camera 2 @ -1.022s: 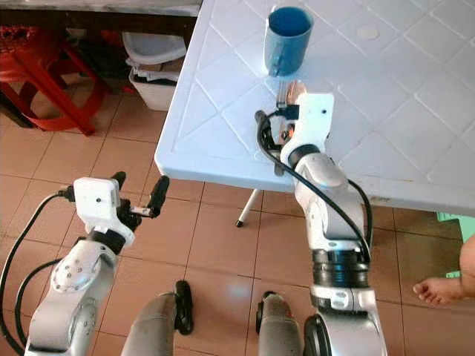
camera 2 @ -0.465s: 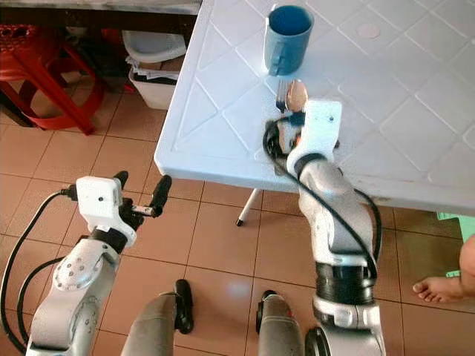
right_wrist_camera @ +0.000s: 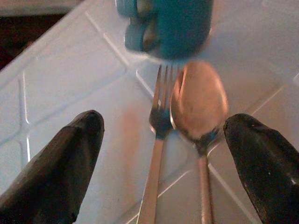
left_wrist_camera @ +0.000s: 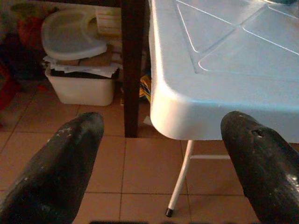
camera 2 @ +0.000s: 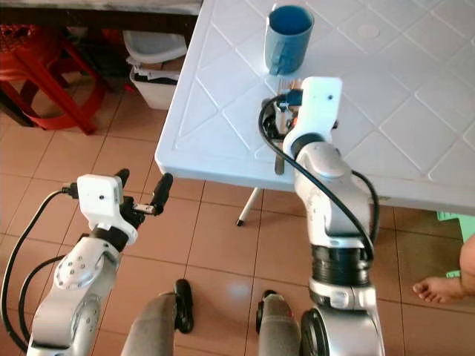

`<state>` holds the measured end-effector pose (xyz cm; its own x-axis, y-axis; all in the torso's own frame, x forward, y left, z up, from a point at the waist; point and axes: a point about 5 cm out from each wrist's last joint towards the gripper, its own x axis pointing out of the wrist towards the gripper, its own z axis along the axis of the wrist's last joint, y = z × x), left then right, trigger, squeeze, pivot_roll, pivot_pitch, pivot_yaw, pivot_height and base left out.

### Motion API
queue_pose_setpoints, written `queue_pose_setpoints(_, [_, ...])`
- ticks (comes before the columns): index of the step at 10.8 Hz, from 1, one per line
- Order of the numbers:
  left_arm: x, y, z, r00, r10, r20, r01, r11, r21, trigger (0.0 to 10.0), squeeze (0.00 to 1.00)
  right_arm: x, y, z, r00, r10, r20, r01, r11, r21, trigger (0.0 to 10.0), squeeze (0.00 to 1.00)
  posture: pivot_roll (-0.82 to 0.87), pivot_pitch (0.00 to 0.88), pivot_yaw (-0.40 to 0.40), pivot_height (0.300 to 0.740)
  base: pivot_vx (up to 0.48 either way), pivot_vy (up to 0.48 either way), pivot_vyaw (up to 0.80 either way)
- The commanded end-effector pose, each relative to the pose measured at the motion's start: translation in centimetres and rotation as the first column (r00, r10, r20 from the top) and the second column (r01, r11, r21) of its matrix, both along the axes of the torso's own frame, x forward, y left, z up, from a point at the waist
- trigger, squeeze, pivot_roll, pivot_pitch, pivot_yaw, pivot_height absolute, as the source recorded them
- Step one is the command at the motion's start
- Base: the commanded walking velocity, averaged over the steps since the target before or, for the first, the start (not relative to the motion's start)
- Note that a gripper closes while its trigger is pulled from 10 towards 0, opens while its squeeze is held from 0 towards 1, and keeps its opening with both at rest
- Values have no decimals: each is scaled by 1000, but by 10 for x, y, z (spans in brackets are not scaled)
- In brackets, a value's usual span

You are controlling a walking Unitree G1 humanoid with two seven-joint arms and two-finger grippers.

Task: Setting the table

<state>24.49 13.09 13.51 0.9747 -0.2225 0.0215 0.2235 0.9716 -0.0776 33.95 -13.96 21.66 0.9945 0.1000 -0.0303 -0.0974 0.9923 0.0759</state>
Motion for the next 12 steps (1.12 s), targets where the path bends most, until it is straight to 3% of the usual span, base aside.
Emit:
queue_pose_setpoints(1, [-4, 4, -10, 999, 6, -37, -5, 1000, 16, 10000, 0, 5, 4, 0, 1000, 17, 4, -17, 1000, 14, 10000, 0, -6, 335, 64, 740, 0, 0, 0])
queue_pose_setpoints(4, [-9, 6, -15, 998, 4, -55, -3, 1000, 26, 10000, 0, 17, 12, 2, 998, 57, 5, -57, 998, 22, 10000, 0, 0, 337, 60, 740, 0, 0, 0])
queue_pose_setpoints(6, [-9, 5, -15, 998, 5, -55, -4, 1000, 25, 10000, 0, 18, 14, -13, 997, 46, -62, -45, 999, 24, 10000, 0, 4, 338, 58, 740, 0, 0, 0])
queue_pose_setpoints(12, [-9, 5, -15, 998, 3, -56, -2, 1000, 23, 10000, 0, 14, -10, -42, 987, -24, -156, 20, 999, -31, 10000, 0, 3, 339, 55, 740, 0, 0, 0])
